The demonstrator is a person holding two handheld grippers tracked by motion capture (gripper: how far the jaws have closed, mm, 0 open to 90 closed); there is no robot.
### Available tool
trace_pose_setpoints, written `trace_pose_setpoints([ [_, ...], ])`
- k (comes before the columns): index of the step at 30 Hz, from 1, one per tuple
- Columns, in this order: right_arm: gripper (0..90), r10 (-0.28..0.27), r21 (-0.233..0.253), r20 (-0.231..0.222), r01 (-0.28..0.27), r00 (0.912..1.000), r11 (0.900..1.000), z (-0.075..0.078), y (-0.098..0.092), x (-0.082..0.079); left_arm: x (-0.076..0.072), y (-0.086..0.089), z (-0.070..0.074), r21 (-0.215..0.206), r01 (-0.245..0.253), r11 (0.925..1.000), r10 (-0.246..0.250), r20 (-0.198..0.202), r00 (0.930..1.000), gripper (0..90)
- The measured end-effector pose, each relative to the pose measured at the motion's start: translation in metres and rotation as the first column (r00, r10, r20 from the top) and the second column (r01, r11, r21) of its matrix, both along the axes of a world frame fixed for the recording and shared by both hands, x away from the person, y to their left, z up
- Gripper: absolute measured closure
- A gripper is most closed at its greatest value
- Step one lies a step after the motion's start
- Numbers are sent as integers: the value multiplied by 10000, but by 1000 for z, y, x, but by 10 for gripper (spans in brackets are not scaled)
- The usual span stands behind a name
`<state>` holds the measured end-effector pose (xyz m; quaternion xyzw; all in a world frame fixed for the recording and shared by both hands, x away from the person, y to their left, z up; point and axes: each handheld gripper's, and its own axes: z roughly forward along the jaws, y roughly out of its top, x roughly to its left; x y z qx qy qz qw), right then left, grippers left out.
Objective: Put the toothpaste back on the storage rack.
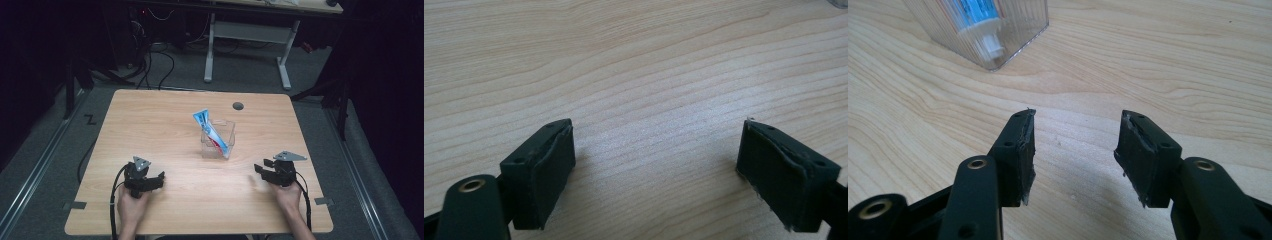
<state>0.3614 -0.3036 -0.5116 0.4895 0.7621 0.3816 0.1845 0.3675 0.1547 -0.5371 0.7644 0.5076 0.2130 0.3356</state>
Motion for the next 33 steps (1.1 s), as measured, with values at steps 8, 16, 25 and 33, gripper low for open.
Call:
trace_pose_setpoints([
  [8, 484, 230, -444, -66, -233, 9997, 9987, -7, 10, 3, 0, 0, 0, -1, -2, 10000, 2, 1, 10000, 159],
  [16, 482, 310, -660, -140, -318, 9994, 9973, -11, 19, 5, 0, 0, 0, 1, 1, 10000, -1, 1, 10000, 159],
  [25, 469, 402, -880, -255, -423, 9989, 9952, -16, 27, 8, 0, 0, 0, 1, 0, 10000, 0, 1, 10000, 159],
  [33, 448, 465, -1111, -77, -471, 9989, 9927, -19, 32, 7, 0, 0, 0, -1, 1, 10000, -1, 2, 10000, 159],
])
